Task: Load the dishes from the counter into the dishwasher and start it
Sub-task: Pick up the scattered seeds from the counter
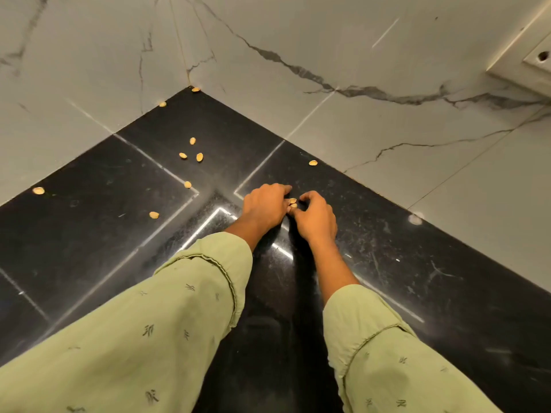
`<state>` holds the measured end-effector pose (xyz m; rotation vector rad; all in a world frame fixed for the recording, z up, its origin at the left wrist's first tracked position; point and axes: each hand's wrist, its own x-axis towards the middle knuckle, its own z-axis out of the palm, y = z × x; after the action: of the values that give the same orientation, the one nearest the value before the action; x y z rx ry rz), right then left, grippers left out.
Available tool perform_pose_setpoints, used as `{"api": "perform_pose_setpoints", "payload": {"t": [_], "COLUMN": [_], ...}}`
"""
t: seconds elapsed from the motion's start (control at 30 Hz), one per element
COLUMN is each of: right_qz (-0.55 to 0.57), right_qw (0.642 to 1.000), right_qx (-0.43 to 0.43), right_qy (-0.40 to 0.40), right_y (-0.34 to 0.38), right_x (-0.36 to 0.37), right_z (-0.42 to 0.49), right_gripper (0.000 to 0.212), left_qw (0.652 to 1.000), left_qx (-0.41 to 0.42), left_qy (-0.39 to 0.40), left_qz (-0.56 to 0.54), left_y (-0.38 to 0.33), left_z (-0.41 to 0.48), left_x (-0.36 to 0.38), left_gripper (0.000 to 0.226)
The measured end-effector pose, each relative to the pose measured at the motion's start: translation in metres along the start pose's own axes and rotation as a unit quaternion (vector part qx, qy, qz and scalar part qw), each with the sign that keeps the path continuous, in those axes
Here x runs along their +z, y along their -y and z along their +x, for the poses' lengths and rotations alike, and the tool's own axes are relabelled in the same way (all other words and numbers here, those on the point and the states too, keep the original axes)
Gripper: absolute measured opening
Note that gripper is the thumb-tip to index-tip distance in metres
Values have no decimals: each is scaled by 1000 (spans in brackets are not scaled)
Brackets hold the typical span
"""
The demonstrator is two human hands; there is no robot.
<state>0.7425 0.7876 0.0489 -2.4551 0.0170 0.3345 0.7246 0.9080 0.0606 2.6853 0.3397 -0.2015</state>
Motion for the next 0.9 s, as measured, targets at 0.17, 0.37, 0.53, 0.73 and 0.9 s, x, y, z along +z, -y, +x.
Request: {"api": "perform_pose_setpoints", "payload": {"t": [0.17,0.37,0.53,0.73,0.9], "right_qz": [-8,-28,-76,283,524], "right_qw": [1000,999,997,947,811], "right_qx": [4,21,-5,114,204], "right_qy": [-5,-17,-25,95,162], "right_y": [7,9,4,-2,-13], "right_x": [-4,0,5,-14,-27], "right_z": [4,0,-3,3,-7], "right_gripper": [24,14,21,28,29], "left_qw": [997,995,979,722,586], "left_qx": [45,79,-49,-229,-217], "left_qy": [11,23,66,158,171], "left_qz": [54,62,-189,-633,-761], "left_y": [-2,-2,15,20,23], "left_z": [18,23,10,-26,-28], "left_x": [-2,-5,1,-6,-8], "left_gripper": [27,20,15,15,37]}}
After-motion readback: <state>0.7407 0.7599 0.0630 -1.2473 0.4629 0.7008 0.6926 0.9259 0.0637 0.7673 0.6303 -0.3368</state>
